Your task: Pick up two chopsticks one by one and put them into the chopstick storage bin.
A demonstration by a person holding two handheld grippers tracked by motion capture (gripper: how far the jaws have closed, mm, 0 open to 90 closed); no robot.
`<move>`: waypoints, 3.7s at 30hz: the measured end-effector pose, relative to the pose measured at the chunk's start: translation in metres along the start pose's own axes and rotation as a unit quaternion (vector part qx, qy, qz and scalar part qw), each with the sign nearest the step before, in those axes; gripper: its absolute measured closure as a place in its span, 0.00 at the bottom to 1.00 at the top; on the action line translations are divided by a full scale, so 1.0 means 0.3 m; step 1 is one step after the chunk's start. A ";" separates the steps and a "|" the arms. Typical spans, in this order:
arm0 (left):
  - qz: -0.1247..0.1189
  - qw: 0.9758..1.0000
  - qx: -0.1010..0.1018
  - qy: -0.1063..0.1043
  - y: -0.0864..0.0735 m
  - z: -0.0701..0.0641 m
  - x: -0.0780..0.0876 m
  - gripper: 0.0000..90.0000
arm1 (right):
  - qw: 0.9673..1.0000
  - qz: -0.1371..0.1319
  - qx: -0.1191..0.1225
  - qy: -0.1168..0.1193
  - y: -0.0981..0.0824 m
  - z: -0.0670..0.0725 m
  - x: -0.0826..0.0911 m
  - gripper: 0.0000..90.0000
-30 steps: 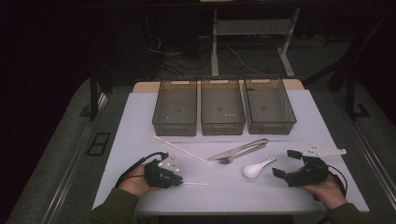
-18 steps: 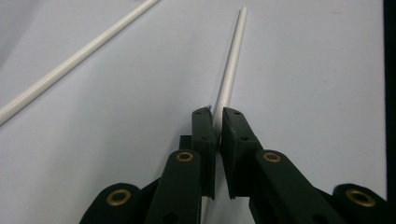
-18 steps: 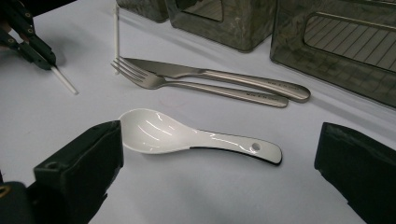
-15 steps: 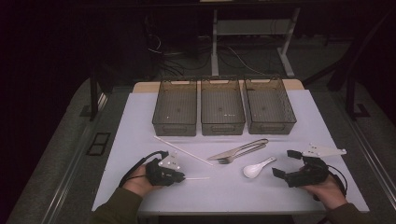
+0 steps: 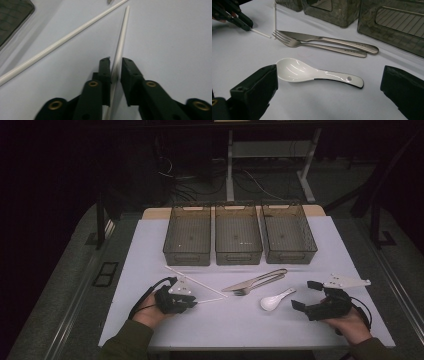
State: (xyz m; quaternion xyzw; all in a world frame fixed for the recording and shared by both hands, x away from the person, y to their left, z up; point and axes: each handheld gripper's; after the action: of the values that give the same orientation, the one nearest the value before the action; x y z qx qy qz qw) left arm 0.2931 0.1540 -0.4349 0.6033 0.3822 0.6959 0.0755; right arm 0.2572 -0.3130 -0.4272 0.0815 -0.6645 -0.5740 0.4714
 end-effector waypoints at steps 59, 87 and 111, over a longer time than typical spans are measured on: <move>-0.064 0.995 0.075 0.028 0.183 0.104 0.169 0.94 | 1.000 -0.004 -0.004 0.006 0.000 -0.002 0.002 0.01; -0.101 0.984 0.093 0.115 0.514 0.474 0.258 0.94 | 1.000 -0.011 -0.013 0.012 -0.001 -0.003 0.005 0.01; 0.006 0.980 0.156 0.127 0.381 0.579 -0.029 0.94 | 1.000 -0.015 -0.021 0.014 -0.009 -0.008 0.015 0.01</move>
State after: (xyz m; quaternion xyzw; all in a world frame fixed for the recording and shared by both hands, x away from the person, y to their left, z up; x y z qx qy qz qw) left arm 0.4917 0.1461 -0.3739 0.5167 0.4883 0.6994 -0.0729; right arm 0.2553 -0.3185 -0.4272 0.0899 -0.6442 -0.5938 0.4737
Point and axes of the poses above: each handheld gripper's, and its own axes: x roughly backward along the jaws, y roughly out of its top, z roughly to its left, and after that the axes turned 6 degrees about x, right-handed
